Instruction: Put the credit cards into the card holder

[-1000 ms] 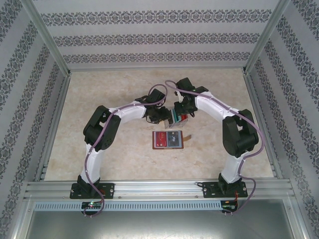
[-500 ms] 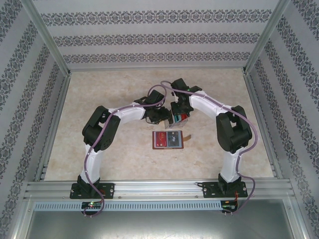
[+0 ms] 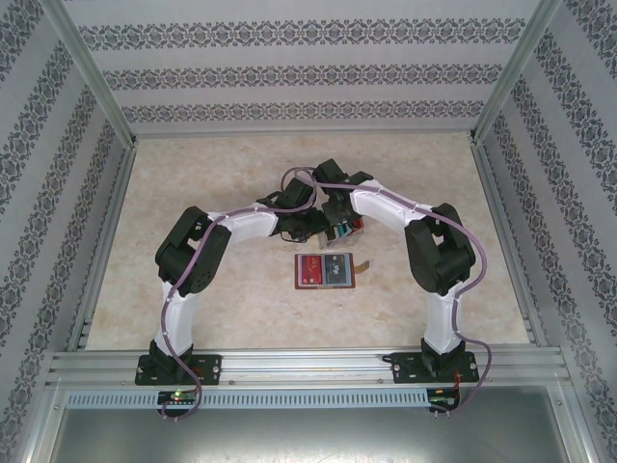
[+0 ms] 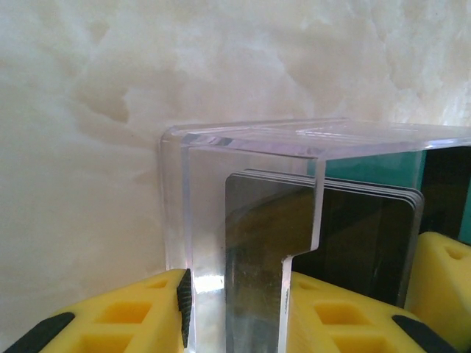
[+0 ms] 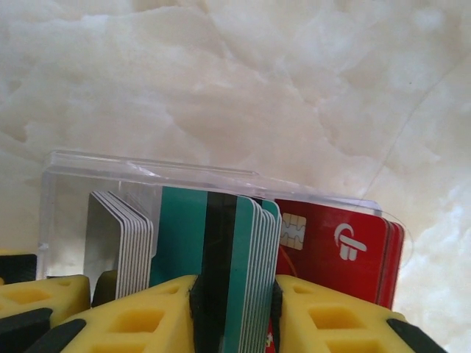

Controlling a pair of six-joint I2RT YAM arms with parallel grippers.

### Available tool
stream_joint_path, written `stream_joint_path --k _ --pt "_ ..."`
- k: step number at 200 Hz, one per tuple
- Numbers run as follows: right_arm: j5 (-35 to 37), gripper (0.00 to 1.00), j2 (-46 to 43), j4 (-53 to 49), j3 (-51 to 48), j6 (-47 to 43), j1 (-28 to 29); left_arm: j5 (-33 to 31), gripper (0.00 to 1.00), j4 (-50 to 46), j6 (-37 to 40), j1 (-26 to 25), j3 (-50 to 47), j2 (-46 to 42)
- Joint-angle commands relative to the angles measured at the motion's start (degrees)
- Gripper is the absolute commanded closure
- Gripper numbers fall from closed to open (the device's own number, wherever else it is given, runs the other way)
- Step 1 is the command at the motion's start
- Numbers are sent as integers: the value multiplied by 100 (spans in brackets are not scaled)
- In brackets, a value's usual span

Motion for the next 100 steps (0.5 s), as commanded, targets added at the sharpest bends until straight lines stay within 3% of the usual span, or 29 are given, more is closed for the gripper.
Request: stream_joint_path --k 1,100 --pt "823 68 21 -148 30 -119 81 38 64 17 -99 16 -143 -125" --pt "959 69 -245 -173 52 -195 95 73 64 103 -127 16 -210 -173"
